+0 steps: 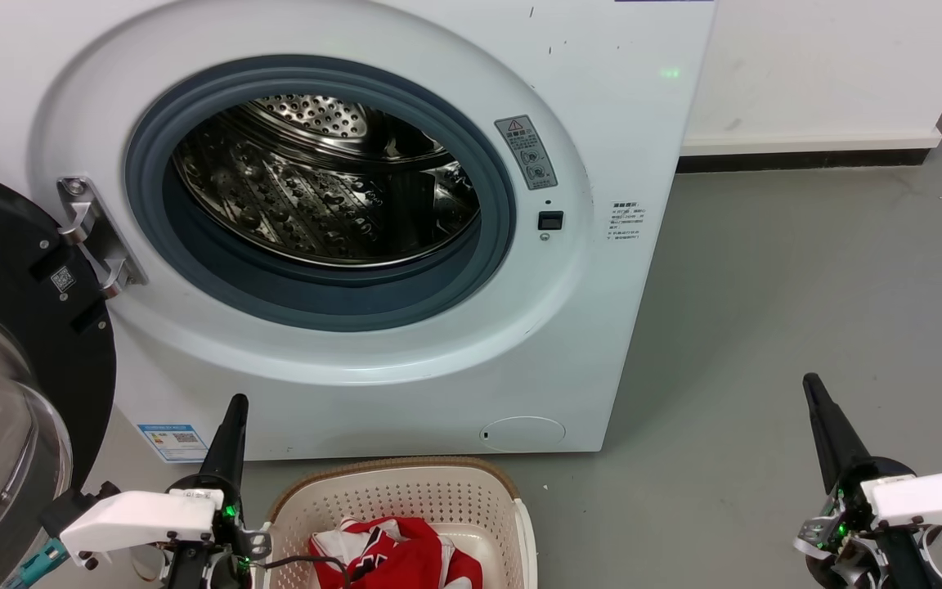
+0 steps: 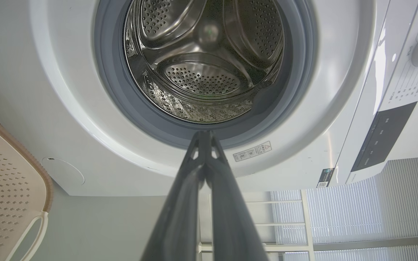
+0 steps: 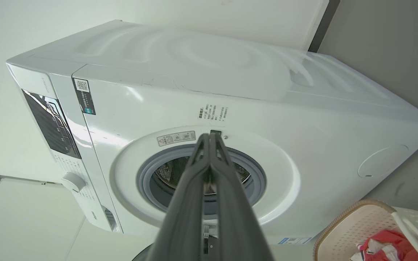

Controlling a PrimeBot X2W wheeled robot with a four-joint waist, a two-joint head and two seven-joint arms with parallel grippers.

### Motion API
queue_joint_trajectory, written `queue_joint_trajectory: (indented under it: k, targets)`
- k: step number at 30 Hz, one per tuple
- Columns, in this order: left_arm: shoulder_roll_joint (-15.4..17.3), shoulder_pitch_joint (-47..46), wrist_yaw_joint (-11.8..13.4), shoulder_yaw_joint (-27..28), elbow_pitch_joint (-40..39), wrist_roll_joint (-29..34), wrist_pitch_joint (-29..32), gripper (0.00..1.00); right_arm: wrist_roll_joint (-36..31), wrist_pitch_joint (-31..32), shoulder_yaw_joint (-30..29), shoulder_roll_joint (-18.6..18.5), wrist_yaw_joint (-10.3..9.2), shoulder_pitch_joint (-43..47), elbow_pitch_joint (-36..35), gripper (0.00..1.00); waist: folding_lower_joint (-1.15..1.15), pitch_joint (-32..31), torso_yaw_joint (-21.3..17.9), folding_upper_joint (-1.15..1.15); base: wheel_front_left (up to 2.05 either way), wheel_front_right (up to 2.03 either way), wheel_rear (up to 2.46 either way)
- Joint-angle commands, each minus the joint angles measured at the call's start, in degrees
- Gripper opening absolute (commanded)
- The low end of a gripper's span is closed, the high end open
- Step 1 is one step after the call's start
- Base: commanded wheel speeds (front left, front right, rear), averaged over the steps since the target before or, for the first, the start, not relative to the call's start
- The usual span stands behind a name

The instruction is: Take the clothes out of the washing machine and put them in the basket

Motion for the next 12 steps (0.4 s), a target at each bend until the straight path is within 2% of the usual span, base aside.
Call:
queue_joint_trajectory:
  k: [1,12]
  targets:
    - [-0.07,-0.68,-0.32,0.21,0.18,-1.4,0.42,0.0,1.53,0.18,-0.27,0.1,-0.02,-1.2,0.31,0.0,0.0,0.04,0.02,0.0,0.0,0.0,0.0]
    - [-0.2,-1.34,-0.77,0.77,0.92,-5.72,1.14,0.0,5.77,0.46,-0.91,0.24,-0.03,-2.02,1.22,0.0,0.0,0.26,0.12,0.0,0.0,0.0,0.0]
